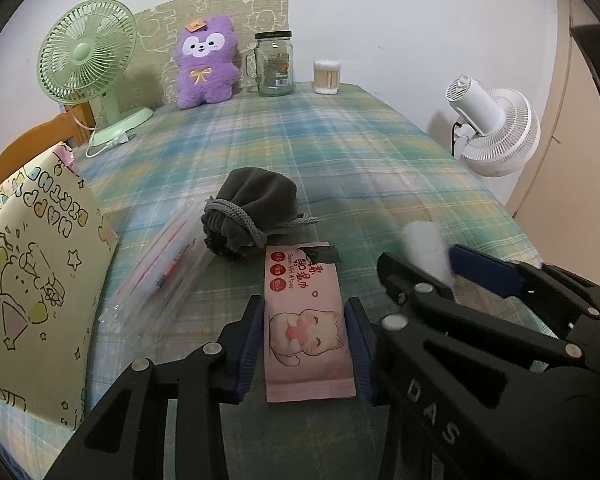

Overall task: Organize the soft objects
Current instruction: 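Grasp the pink tissue pack with the left tool while the right tool grasps the white-and-beige rolled cloth, then carry the pink tissue pack and rolled cloth with both tools over the storage box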

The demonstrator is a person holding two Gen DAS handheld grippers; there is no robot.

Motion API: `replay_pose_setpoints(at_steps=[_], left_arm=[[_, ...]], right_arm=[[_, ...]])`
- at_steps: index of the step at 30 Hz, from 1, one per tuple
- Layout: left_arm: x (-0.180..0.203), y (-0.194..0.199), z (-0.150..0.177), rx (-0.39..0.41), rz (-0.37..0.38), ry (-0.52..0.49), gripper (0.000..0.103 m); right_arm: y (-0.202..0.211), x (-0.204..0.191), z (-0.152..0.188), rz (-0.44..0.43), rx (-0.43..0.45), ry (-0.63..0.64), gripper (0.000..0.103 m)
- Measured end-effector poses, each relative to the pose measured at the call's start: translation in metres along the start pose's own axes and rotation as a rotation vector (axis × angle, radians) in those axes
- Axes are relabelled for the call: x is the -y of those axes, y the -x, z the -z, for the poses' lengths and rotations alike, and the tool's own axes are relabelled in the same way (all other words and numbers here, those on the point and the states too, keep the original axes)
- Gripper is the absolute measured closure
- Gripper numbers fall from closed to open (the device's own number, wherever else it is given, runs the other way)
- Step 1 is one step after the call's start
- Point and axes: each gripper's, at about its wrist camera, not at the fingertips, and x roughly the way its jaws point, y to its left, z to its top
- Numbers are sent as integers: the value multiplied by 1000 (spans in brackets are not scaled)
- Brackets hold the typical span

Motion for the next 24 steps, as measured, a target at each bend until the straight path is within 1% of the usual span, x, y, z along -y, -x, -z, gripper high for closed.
replay_pose_setpoints(at_steps=[2,8,13,24], left_arm=[[-1,0,0,1,4,3,61],[-1,2,1,2,5,-2,61],[2,6,5,13,2,-22,62],[8,27,6,61,24,-47,63]], right_arm=[[-2,-2,-1,-9,1,10,66],[0,-3,0,5,-1,7,75],[6,-2,5,26,6,5,78],[31,0,7,44,53,-10,78]])
